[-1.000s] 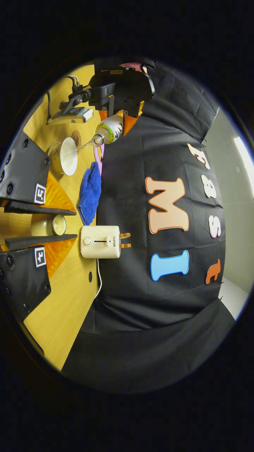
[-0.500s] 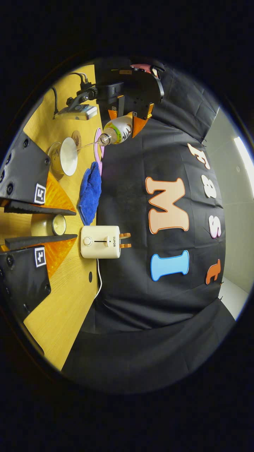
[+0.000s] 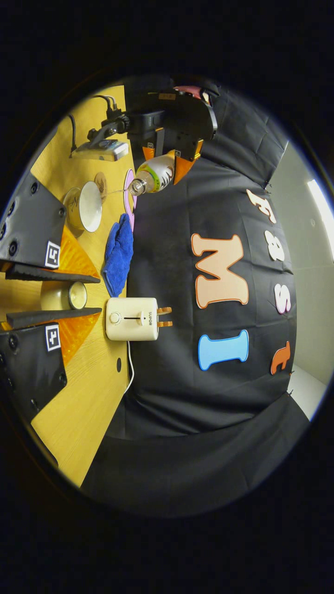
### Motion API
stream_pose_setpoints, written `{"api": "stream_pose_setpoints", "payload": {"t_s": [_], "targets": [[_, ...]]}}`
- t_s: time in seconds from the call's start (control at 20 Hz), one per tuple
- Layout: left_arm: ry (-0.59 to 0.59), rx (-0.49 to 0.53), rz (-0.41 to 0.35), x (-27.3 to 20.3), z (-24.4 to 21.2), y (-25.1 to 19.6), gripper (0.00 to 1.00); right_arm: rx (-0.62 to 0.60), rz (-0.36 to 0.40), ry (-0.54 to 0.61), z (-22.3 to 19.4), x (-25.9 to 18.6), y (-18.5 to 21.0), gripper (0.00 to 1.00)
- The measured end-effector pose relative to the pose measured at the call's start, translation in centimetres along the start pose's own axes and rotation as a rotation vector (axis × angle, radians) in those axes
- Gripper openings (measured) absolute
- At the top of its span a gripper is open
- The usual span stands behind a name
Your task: Open the teacup lid with one hand, grasp the water bottle and pour water into the teacup with the other hand; after pouring, place the water bottle on the coaster and then close the teacup lid.
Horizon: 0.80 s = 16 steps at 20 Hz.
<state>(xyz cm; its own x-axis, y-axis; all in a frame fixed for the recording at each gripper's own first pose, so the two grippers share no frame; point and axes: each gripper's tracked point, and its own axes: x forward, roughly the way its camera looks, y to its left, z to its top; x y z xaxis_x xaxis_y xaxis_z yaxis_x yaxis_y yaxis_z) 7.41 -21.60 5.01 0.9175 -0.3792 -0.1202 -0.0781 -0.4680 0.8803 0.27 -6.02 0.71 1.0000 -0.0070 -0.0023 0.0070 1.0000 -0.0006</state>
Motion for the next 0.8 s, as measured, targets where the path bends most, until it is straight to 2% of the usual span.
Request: {"api": "stream_pose_setpoints", "payload": {"t_s": [0.2,0.35,0.55,0.65,0.8], "targets": [[-0.038,-0.226,-0.078,0.1,0.6,-2.7,0.54,0.000,0.000,0.000,0.0,0.0,0.0,0.30],[-0.087,-0.484,-0.163,-0.8,2.1,-5.1,0.54,0.000,0.000,0.000,0.0,0.0,0.0,0.30],[-0.153,-0.763,-0.175,-1.2,2.9,-4.7,0.54,0.000,0.001,0.000,0.0,0.0,0.0,0.30],[-0.187,-0.940,-0.188,-1.5,3.2,-4.1,0.53,0.000,0.001,0.000,0.0,0.0,0.0,0.31],[-0.240,-1.264,-0.208,-1.8,3.4,-2.8,0.53,0.000,0.001,0.000,0.1,0.0,0.0,0.31]]}}
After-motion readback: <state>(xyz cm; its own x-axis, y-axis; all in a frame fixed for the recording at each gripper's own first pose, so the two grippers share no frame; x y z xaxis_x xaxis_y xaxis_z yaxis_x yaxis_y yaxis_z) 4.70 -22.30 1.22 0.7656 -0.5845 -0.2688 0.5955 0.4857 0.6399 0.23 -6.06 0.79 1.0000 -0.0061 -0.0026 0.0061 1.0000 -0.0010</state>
